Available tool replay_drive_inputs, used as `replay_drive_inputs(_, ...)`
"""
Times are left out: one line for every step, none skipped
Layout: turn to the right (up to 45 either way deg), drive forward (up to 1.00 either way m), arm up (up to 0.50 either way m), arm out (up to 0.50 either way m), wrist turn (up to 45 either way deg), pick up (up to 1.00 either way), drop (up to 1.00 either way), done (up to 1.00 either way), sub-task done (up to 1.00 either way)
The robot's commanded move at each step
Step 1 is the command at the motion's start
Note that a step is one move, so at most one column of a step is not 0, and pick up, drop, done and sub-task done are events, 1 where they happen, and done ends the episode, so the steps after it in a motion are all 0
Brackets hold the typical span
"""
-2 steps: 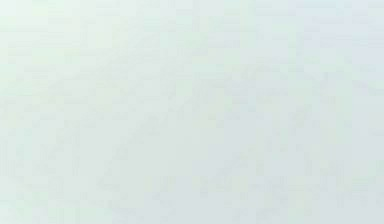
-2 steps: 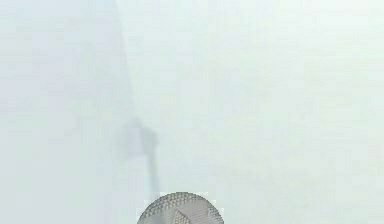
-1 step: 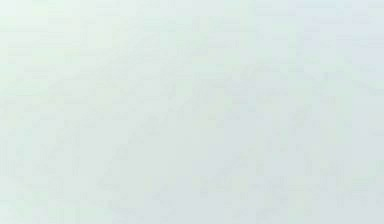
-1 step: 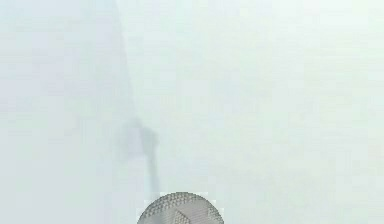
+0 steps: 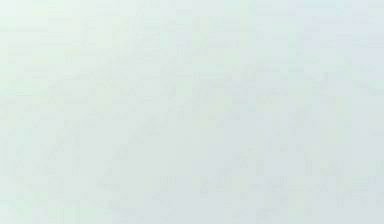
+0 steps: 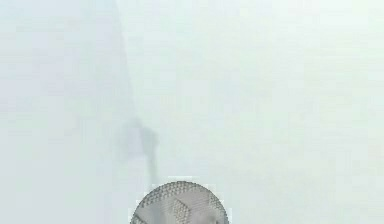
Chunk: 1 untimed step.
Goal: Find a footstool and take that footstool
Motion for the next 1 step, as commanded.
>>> replay_drive_inputs(0.0,0.0,0.0,0.0,0.0,0.0,0.0,1.0,0.0)
